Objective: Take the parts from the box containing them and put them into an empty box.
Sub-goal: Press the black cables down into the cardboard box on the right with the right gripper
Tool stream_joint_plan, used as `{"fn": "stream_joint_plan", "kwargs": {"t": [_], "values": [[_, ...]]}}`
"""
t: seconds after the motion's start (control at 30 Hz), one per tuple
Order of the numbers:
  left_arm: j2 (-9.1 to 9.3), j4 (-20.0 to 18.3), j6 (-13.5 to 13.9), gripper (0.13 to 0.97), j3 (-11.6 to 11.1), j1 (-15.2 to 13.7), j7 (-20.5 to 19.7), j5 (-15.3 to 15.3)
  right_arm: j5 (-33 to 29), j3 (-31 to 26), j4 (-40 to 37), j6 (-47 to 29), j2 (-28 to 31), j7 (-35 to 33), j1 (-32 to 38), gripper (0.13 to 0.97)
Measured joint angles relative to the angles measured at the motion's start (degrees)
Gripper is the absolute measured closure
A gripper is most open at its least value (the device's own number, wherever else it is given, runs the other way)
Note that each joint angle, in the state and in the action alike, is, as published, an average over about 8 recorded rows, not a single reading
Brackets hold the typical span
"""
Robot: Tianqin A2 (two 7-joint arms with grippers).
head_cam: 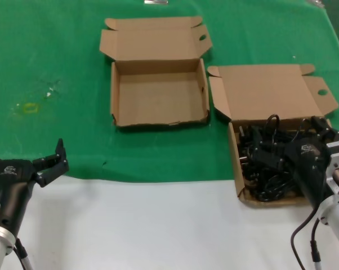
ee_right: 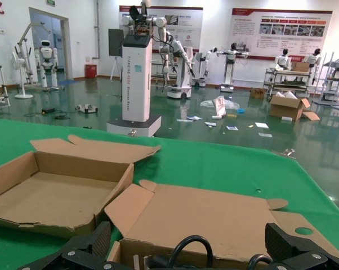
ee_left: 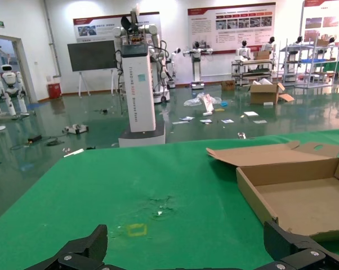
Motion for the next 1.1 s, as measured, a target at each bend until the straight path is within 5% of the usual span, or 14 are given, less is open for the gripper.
{"fn": "stream_joint_plan", "kwargs": {"t": [1.1], "values": [[0.00,0.0,0.0,0.172,0.0,0.0,0.0,0.0,0.1,-0.3,0.0,0.2,0.3,0.1,0.0,0.129]]}}
